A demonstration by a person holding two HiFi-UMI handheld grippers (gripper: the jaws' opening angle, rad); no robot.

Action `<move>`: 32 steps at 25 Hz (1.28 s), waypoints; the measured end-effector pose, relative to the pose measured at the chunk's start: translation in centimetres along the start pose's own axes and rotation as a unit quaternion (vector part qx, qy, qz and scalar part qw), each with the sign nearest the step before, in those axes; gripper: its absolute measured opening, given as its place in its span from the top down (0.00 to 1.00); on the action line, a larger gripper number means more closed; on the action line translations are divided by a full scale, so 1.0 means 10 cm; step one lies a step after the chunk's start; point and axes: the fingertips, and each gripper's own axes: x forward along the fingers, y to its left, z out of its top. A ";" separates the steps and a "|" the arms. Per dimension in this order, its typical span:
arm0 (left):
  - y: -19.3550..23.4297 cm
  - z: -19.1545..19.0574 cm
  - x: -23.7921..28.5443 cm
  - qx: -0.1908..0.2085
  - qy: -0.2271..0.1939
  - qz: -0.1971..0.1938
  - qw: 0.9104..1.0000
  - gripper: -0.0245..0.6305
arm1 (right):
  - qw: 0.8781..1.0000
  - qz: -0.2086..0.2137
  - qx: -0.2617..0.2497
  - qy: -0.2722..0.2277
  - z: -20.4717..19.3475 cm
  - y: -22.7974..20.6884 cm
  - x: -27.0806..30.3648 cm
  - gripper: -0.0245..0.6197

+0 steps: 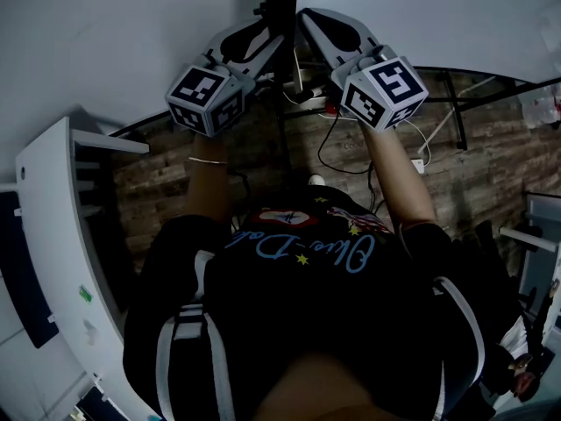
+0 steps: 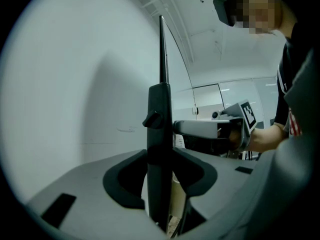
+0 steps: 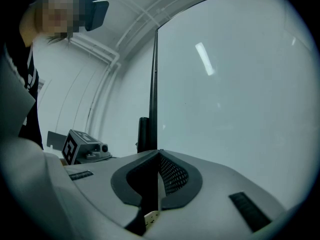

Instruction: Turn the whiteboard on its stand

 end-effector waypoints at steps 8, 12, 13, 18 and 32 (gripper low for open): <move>0.07 -0.01 0.01 -0.003 -0.005 0.008 1.000 0.71 | 1.000 0.002 0.000 0.001 -0.01 -0.03 0.05 0.92; 0.09 0.00 0.02 -0.004 -0.006 0.011 1.000 0.71 | 1.000 0.004 0.001 0.002 0.00 -0.05 0.07 0.92; 0.10 0.00 0.03 -0.005 -0.005 0.012 1.000 0.71 | 1.000 0.003 0.001 0.002 0.01 -0.06 0.08 0.92; 0.16 -0.01 0.04 -0.008 -0.004 0.021 1.000 0.71 | 1.000 -0.001 0.003 0.002 0.00 -0.09 0.09 0.92; 0.16 -0.01 0.04 -0.009 -0.009 0.026 1.000 0.71 | 1.000 -0.003 0.005 0.001 0.00 -0.13 0.05 0.92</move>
